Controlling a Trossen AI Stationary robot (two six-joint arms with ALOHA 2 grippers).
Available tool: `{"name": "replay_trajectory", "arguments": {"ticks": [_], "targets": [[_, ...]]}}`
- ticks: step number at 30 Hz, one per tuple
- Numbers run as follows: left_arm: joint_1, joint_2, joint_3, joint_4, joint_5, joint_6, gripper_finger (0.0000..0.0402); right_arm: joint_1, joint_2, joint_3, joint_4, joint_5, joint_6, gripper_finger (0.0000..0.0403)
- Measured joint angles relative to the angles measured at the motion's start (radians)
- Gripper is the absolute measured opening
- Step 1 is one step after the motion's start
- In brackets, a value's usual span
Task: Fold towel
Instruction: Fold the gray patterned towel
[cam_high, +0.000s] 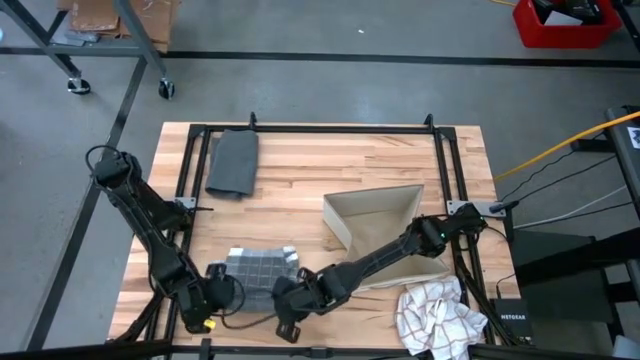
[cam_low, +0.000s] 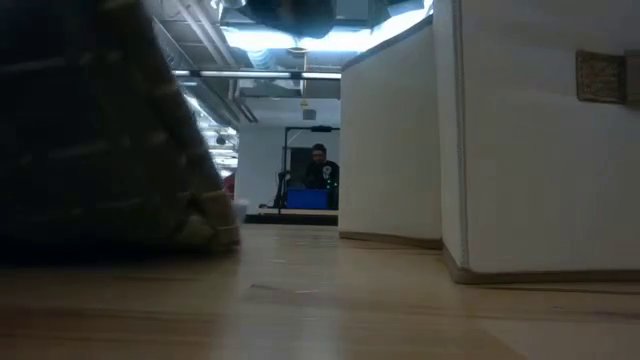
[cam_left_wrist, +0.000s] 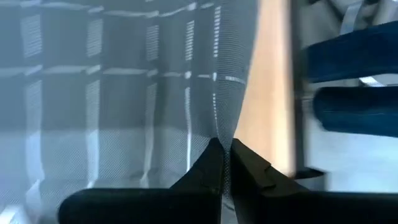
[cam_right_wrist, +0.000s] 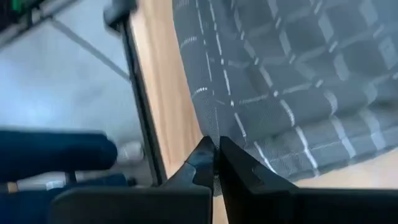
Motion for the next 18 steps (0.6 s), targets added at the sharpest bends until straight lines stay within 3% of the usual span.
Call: {"name": "replay_trajectory", "arguments": {"ticks": [11,18], "targets": [[-0.002,-0.056,0.181,-0.400,-0.154,0.047,0.0002,-0.048,-0.060,0.000,0.000,-0.016,0.232,0.0011],[-0.001,-0.120,0.184,-0.452,-0.197,0.048,0.0002,-0.053,-0.079,0.000,-0.003,-0.017,0.359,0.0008]]}}
